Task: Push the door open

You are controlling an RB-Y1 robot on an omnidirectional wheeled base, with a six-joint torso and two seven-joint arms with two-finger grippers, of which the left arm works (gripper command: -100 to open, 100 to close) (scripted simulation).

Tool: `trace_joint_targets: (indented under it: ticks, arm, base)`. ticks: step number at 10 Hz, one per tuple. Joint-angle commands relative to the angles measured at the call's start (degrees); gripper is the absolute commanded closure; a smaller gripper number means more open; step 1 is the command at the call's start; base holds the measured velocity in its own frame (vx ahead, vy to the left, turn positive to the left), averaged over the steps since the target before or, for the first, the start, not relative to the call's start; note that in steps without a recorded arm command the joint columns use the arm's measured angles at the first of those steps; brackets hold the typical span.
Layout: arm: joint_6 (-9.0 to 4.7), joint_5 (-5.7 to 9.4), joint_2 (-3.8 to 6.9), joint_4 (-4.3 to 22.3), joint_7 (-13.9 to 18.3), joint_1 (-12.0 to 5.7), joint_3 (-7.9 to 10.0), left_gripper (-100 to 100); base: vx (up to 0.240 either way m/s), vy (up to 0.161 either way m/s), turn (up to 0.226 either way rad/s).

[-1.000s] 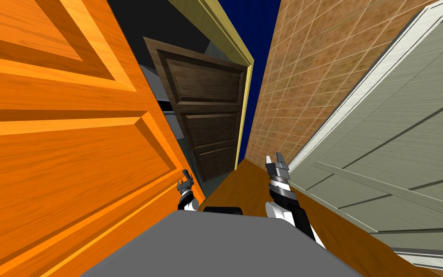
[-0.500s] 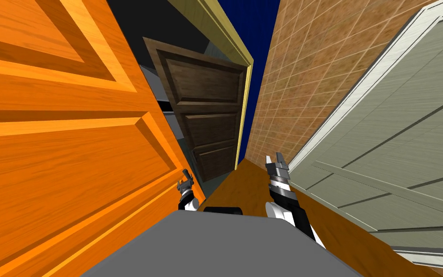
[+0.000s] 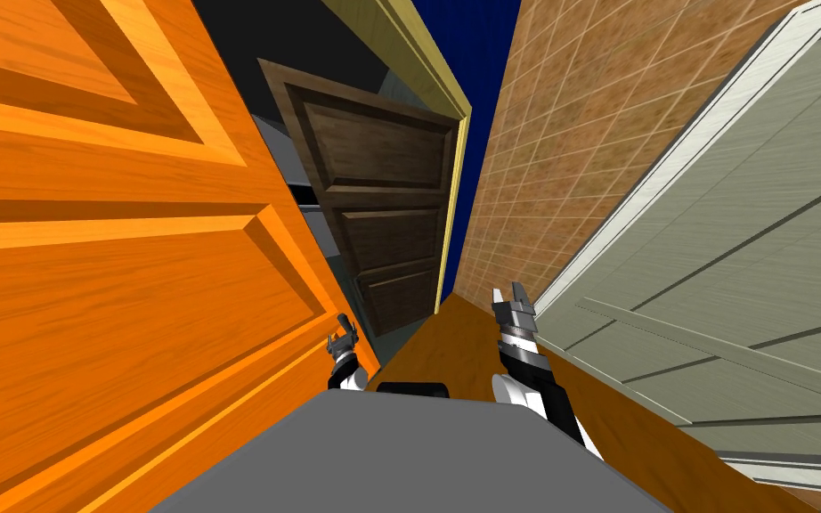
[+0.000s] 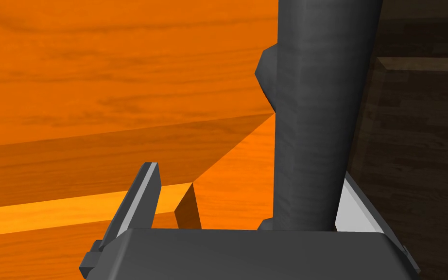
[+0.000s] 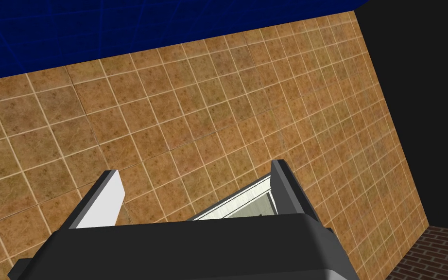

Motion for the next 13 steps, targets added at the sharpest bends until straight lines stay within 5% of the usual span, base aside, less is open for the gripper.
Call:
trace_joint_targets:
  ticks: [1, 10, 11, 13]
  arm:
    - [-0.71, 0.76, 1.25, 0.69, -0.29, 0.62, 1.69, 100]
    - [-0.71, 0.76, 1.25, 0.69, -0.29, 0.62, 1.69, 100]
    - [-1.45, 1.51, 0.45, 1.87, -0.61, -0.99, 1.89, 100]
    - [-1.8, 1.91, 0.73, 2.1, -0.73, -0.83, 2.47, 100]
  base:
    - [0.0, 0.041, -0.07]
    - [0.004, 0.012, -0.009]
    - [0.005, 0.058, -0.176]
    - [0.003, 0.066, -0.097]
